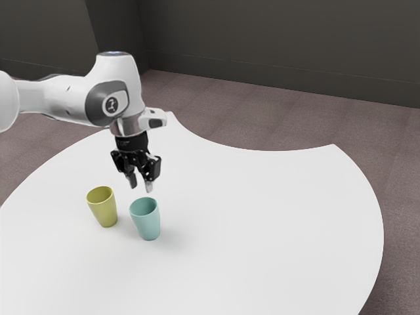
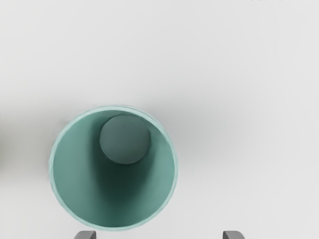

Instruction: Place the right cup onto the left cup

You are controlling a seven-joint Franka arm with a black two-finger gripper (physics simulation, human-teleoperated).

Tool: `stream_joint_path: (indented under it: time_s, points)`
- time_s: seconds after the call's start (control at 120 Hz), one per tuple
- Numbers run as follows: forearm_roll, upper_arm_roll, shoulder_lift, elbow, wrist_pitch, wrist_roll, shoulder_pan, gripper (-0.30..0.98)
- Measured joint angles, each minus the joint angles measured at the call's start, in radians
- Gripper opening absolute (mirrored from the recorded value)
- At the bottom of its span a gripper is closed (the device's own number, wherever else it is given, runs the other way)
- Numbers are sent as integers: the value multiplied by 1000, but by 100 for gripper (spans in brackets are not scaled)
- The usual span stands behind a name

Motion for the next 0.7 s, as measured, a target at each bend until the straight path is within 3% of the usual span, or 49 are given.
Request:
stream_joint_path:
  time_s: [0.7]
  points:
    - [-71, -3, 110, -10, 92, -28, 29, 28]
